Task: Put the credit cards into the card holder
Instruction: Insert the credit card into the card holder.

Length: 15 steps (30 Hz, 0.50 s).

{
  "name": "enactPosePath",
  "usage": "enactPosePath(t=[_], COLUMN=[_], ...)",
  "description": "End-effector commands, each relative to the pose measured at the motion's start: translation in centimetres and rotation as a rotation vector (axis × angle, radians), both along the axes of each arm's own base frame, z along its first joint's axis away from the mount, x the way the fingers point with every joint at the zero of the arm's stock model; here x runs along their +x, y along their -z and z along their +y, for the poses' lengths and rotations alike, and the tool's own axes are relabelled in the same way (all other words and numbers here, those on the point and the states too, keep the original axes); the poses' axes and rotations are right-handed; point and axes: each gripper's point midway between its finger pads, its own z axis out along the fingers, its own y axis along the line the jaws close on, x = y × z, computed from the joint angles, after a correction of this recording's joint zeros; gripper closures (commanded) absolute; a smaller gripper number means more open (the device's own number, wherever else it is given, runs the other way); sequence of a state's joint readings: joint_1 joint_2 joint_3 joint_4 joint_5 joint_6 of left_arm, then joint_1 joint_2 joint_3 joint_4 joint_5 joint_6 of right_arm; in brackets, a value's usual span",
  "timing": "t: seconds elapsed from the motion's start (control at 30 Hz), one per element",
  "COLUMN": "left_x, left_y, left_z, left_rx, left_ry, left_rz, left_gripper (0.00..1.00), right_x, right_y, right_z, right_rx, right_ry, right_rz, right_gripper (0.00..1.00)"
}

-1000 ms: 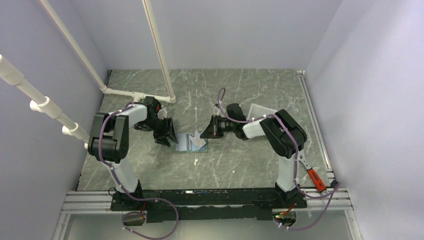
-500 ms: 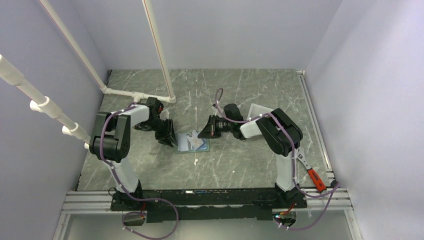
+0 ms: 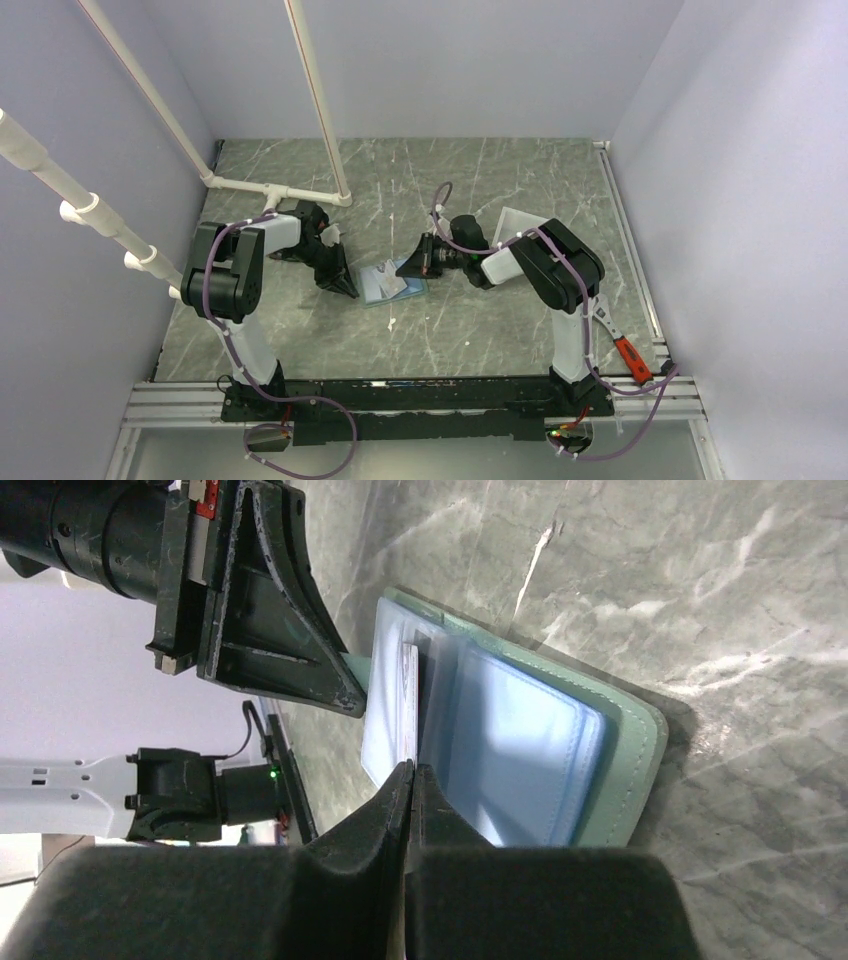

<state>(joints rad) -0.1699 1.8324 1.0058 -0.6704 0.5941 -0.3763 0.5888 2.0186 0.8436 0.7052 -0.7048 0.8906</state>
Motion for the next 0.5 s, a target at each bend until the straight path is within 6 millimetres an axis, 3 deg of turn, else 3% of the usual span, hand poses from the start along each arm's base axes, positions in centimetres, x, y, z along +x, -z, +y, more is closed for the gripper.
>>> enactPosePath(t=[0.0,0.47], left_x=[-0.3,-0.4], left_y=[0.6,0.8], left_z=[-0.2,-0.4], left_rx=[0.001,0.001], left_ry=[-0.003,0.012], left_rz=[0.016,0.021], left_gripper=[0.94,0.97], right_x=[1.0,2.0], right_y=[-1.2,-0.6], right_z=[0.1,0.3], right_rx=[0.038,0.039], right_ry=[0.043,0.074], right_rz=[-0.076,-0.085], right_gripper=[1.00,1.00])
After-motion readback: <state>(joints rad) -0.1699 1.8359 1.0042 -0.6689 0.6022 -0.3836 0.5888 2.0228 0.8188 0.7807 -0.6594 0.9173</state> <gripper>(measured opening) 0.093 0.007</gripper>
